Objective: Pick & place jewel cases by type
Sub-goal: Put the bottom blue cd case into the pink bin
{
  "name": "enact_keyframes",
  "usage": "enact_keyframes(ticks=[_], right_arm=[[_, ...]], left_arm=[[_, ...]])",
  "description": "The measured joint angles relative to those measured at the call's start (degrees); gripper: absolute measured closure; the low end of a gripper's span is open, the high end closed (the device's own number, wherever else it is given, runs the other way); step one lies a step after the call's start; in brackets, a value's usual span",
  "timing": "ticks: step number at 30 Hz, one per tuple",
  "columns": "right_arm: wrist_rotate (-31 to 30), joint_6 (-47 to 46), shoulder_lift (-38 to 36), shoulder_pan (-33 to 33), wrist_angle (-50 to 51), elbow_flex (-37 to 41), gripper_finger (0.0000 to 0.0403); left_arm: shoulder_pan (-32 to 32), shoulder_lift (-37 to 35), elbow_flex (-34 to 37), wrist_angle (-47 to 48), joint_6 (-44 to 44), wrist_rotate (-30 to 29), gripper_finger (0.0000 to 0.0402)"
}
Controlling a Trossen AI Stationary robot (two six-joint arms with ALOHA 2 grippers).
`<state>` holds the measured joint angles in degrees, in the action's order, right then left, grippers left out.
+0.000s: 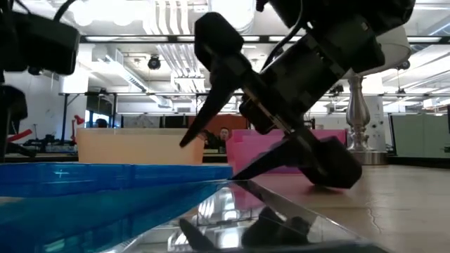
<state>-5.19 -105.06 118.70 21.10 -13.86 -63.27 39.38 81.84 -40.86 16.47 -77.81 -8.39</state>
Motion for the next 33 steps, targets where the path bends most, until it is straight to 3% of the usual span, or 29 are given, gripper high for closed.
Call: enact_keyframes(ticks=[7, 18, 26, 33], right_arm=[[-1.05, 0.75, 2.44, -0.11, 2.39, -5.30, 0.0185], [-2.12, 3.79, 2.74, -1.19, 3.84, -7.76, 0.0284], [1.55, 4.17, 5.34, -1.31, -1.82, -9.73, 0.0294], [2.53, 6.08, 2.07, -0.91, 4.97, -9.99, 0.0331]], left_arm=[[-0.20, 1.35, 4.70, -11.26, 0.15, 0.57, 0.0195], [-0.28, 6.93, 1.02, -12.63, 6.19, 0.54, 0.0195], [-0.79, 8.96, 0.89, -14.27, 6.21, -0.31, 0.0195], [-1.03, 8.01, -0.29, -13.52, 6.21, -1.85, 0.0195]])
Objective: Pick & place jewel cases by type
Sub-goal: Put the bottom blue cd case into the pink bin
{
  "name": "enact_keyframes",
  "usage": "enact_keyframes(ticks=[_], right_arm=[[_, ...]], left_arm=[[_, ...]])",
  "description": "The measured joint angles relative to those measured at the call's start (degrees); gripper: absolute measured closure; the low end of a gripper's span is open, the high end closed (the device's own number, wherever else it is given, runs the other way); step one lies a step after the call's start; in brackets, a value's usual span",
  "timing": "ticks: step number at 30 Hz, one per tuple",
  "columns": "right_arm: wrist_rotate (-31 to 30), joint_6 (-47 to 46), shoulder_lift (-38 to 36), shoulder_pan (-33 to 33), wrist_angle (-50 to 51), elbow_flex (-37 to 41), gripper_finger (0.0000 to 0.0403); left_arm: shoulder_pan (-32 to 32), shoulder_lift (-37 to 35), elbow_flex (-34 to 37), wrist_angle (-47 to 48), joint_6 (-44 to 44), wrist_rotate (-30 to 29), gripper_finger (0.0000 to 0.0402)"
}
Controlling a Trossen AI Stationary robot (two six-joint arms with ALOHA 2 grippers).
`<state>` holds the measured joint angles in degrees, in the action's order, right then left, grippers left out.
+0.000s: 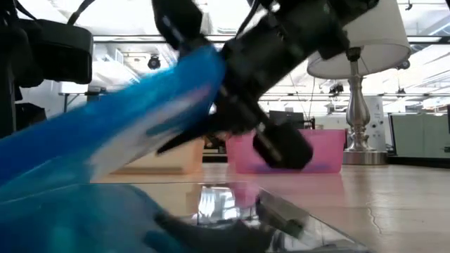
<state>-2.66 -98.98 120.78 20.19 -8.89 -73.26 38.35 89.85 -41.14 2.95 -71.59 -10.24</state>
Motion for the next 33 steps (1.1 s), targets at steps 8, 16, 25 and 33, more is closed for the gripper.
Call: enact_keyframes(ticks=[8, 16, 25, 33], right_arm=[[-9.26, -4.95, -12.29, 5.21, 11.22, 5.29, 0.0390], [-27.93, -4.26, -37.56, 9.79, 37.02, 10.39, 0.0390], [-18.81, 21.02, -50.85, -14.27, 47.56, 12.08, 0.0390], [-3.23, 34.22, -45.77, -32.09, 41.28, 16.10, 0.0390]], left_arm=[[0.09, -7.78, -3.10, 7.72, 1.53, -10.21, 0.0195], [-0.36, -16.33, -3.90, 8.63, 3.48, -19.06, 0.0195], [-1.71, -19.55, -3.93, 7.24, 4.36, -22.72, 0.0195], [-1.90, -19.55, -4.09, 0.26, 4.38, -26.10, 0.0195]])
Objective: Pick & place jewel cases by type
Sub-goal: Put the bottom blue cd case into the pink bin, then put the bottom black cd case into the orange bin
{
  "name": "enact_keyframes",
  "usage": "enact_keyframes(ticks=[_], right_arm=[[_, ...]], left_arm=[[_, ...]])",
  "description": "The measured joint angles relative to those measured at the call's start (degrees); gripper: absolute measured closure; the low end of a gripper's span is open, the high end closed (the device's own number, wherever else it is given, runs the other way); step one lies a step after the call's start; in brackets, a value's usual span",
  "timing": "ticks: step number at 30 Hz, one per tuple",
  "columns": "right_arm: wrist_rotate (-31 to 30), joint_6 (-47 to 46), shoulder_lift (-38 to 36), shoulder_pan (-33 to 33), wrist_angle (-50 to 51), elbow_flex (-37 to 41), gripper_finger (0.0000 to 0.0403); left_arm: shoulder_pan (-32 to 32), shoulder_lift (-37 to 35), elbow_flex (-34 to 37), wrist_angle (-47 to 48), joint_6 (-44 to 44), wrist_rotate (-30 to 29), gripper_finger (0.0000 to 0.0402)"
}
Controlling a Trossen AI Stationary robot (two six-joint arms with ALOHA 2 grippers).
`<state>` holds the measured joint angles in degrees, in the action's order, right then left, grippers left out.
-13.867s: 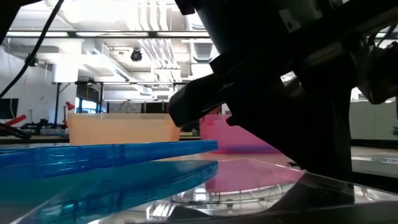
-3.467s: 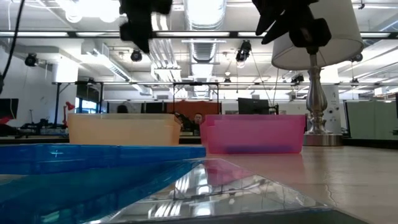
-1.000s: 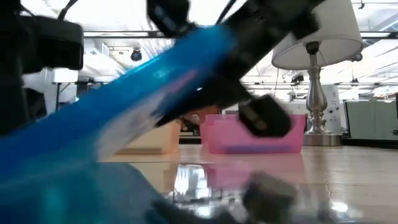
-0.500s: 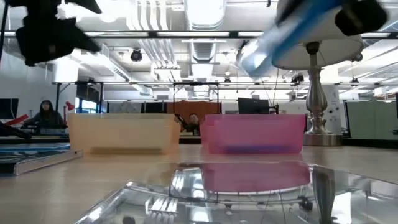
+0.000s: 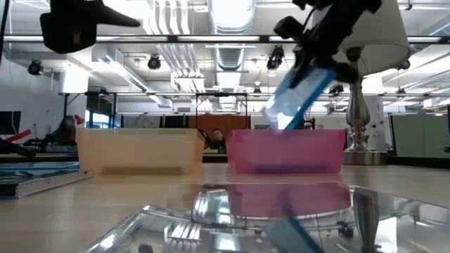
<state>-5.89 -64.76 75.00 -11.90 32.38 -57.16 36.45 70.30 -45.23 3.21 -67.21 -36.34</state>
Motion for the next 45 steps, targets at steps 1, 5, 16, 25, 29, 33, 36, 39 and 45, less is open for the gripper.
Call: enact_keyframes(ticks=[1, 5, 16, 25, 29, 33, 36, 39, 45], right_arm=[[2.01, 0.93, 0.78, -1.31, -2.24, 0.20, 0.0390], [6.69, 2.24, 5.00, -5.05, -7.06, 0.38, 0.0390], [13.68, 2.05, 17.47, -6.41, -11.50, -2.73, 0.0390], [12.78, 2.71, 20.72, -6.38, -5.84, -4.20, 0.0295], [7.54, 2.69, 19.75, -5.88, 2.11, -5.73, 0.0227], [2.22, 5.77, 17.16, -4.81, 9.37, -9.18, 0.0176], [-1.67, 8.09, 15.60, -3.61, 14.98, -12.51, 0.0146], [-3.33, 12.50, 13.91, -1.43, 19.31, -15.99, 0.0127], [-1.46, 19.17, 12.35, 10.82, 21.52, -19.46, 0.0119]], left_arm=[[0.00, -0.01, 0.00, -0.46, 0.01, -0.40, 0.0195], [-0.02, -0.02, 0.00, -1.33, -0.02, -1.86, 0.0195], [-0.01, 0.04, 0.00, -1.92, -0.42, -2.82, 0.0195], [0.00, 0.04, 0.00, -2.20, -0.46, -2.80, 0.0195], [0.00, 0.04, 0.14, -2.17, 0.08, -2.79, 0.0195], [0.00, 0.07, 0.24, -1.98, 0.32, -2.77, 0.0195], [0.00, 0.07, 0.26, -1.91, 2.05, -2.63, 0.0195], [0.00, 0.07, 0.26, -1.73, 2.71, -1.90, 0.0195], [0.00, 0.07, 0.26, 5.79, 2.17, 10.17, 0.0195]])
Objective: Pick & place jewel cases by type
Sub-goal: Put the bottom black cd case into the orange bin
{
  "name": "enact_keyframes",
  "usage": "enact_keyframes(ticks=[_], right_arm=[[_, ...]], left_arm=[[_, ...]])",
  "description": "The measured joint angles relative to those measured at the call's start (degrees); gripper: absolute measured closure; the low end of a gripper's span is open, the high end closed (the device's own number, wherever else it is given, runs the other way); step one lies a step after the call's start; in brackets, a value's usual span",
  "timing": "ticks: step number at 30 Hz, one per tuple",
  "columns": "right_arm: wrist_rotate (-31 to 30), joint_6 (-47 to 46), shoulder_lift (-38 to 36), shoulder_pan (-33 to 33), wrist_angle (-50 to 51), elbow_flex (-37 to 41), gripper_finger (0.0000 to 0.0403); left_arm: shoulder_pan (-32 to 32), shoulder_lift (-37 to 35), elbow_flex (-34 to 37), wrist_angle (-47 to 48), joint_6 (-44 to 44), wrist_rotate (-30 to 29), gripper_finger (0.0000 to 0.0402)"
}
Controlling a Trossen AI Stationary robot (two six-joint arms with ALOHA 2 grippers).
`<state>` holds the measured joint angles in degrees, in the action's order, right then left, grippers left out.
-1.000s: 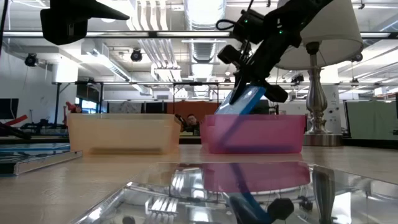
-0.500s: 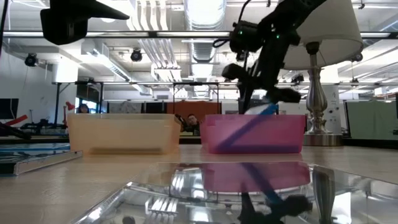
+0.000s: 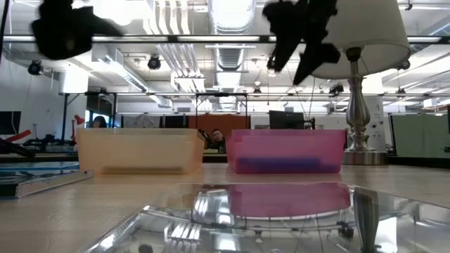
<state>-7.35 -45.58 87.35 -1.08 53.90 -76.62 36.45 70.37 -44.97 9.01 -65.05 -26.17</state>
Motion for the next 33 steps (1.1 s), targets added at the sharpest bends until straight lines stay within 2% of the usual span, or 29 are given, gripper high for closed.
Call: enact_keyframes(ticks=[3, 6, 10, 13, 18, 21, 24, 28, 33], right_arm=[[6.64, -2.57, 0.19, 7.10, -0.25, 1.23, 0.0127], [12.36, -9.81, 1.89, 13.96, -2.06, 3.99, 0.0137], [13.43, -18.93, 4.50, 22.91, -13.35, 8.09, 0.0151], [11.70, -22.02, 7.83, 27.23, -22.91, 10.36, 0.0158], [10.10, -23.01, 13.73, 30.29, -26.27, 9.69, 0.0167], [9.98, -20.41, 17.00, 31.30, -26.28, 7.73, 0.0173], [10.63, -16.30, 19.72, 32.23, -29.23, 4.87, 0.0180], [17.27, -12.01, 23.51, 33.47, -34.25, 0.78, 0.0188], [29.16, -10.47, 28.27, 34.38, -39.11, -4.67, 0.0201]], left_arm=[[0.13, 0.40, 0.00, 5.03, -4.44, 6.46, 0.0195], [0.80, 1.78, 0.00, 6.62, -5.52, 10.62, 0.0195], [0.91, 5.29, 0.00, 5.22, -5.51, 11.96, 0.0201], [0.83, 9.13, 0.00, 1.33, -5.62, 11.78, 0.0206], [0.99, 16.62, -3.37, -3.33, -7.45, 12.78, 0.0206], [1.11, 20.22, -7.06, -1.68, -7.41, 13.24, 0.0207], [1.29, 22.13, -10.40, 4.13, -7.27, 13.64, 0.0207], [2.45, 22.32, -13.69, 13.33, -7.75, 13.53, 0.0207], [3.83, 21.20, -14.08, 15.40, -11.27, 13.33, 0.0207]])
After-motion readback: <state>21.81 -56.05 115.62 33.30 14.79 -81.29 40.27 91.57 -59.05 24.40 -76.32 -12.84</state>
